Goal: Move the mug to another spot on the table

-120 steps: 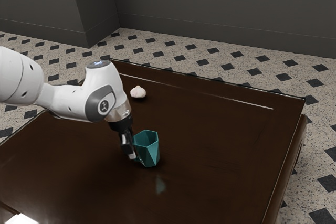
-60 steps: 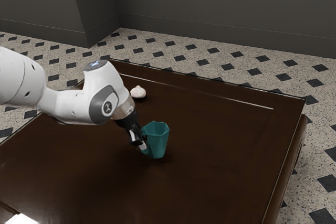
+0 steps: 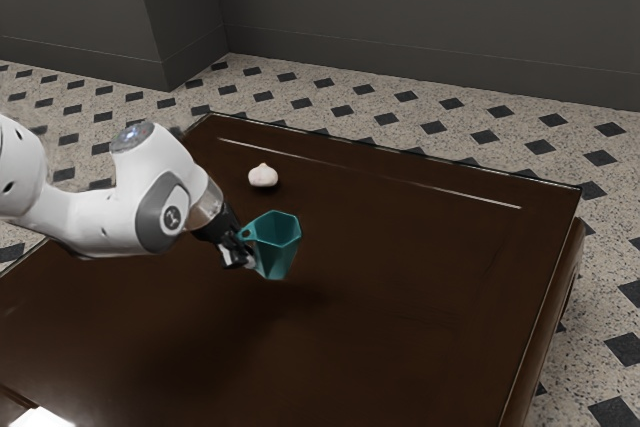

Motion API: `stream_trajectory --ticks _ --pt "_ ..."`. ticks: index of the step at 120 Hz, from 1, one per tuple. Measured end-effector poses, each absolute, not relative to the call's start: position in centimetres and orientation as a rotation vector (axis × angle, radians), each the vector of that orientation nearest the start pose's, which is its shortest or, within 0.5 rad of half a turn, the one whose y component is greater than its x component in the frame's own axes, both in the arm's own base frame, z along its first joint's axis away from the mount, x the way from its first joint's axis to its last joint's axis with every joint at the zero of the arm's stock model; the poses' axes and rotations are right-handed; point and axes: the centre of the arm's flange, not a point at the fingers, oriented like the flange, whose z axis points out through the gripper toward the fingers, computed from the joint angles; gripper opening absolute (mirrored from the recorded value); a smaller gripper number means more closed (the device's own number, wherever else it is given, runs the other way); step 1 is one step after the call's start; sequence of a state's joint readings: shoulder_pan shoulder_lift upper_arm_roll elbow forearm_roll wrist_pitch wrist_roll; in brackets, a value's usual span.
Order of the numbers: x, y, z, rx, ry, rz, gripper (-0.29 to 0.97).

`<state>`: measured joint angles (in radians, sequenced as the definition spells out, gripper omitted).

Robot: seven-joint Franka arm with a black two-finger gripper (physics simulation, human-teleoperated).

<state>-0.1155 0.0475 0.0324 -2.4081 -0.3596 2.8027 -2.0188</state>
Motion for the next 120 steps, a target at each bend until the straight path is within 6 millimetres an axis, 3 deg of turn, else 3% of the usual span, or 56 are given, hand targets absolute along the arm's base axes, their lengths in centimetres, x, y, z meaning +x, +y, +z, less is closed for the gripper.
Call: stream_trajectory --ticks 33,65,120 --pt "49.1 4.2 31.4 0.856 2.567 -0.111 -0.09" --pt "47.9 10.5 28.4 0.775 2.588 -0.157 -0.11" --pt "48.7 10.5 26.1 1.032 2.511 -0.146 -0.08"
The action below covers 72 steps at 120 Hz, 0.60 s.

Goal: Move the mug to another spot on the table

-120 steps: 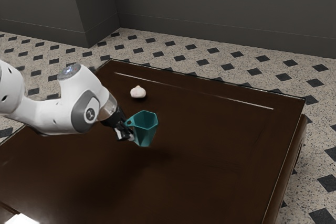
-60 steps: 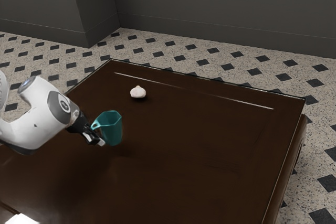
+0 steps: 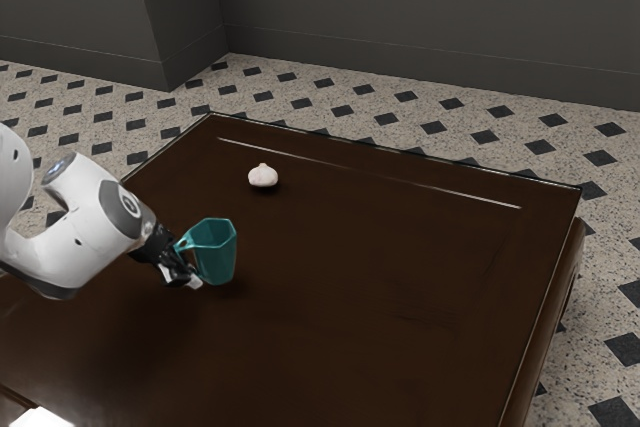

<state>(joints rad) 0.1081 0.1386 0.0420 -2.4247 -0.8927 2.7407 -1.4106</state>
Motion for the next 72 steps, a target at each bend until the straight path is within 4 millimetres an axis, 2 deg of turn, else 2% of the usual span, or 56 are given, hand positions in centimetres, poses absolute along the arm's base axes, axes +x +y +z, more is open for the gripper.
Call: stream_trajectory --ticks 19,31,55,72 --pt "48.4 10.7 26.0 1.049 2.48 -0.138 0.27" --pt "47.8 10.7 26.1 1.065 2.462 -0.136 0.42" --pt "44.7 10.7 27.0 1.099 2.432 -0.143 0.58" --pt "44.0 11.5 27.3 1.106 2.42 -0.137 0.63"
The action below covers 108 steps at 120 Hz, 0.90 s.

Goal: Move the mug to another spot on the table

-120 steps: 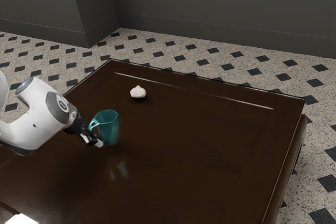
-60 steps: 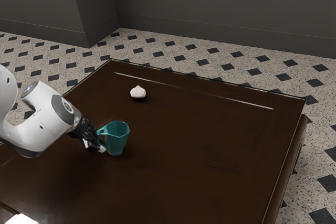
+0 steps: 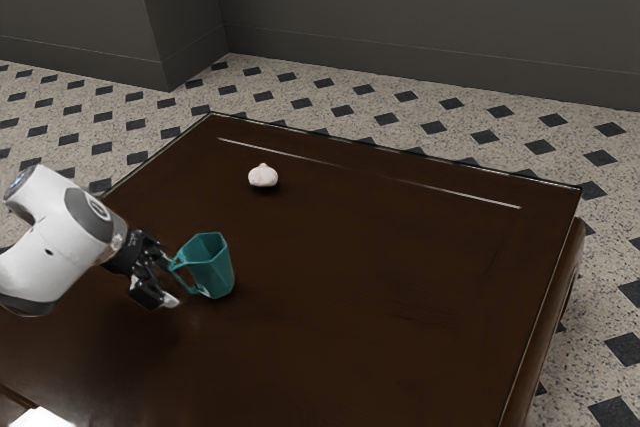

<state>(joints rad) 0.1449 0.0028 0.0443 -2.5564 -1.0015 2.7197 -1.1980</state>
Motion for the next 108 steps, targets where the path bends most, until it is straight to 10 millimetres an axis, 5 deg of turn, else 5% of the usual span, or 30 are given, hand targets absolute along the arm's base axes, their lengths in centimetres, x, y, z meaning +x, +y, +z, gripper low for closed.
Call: stream_trajectory --ticks 28,46,58,69,76,86,108 --pt "43.7 13.2 28.1 1.115 2.399 -0.103 0.66" --pt "44.1 14.2 32.5 1.144 2.315 -0.008 0.67" --pt "47.0 16.7 38.6 1.343 2.197 0.121 0.67" --pt "52.8 18.7 50.9 1.674 1.998 0.302 0.68" --pt "54.6 17.5 55.5 1.925 1.889 0.363 0.68" --pt "56.3 14.3 58.7 2.276 1.705 0.411 0.68" --pt "58.1 6.1 59.9 2.797 1.23 0.387 0.68"
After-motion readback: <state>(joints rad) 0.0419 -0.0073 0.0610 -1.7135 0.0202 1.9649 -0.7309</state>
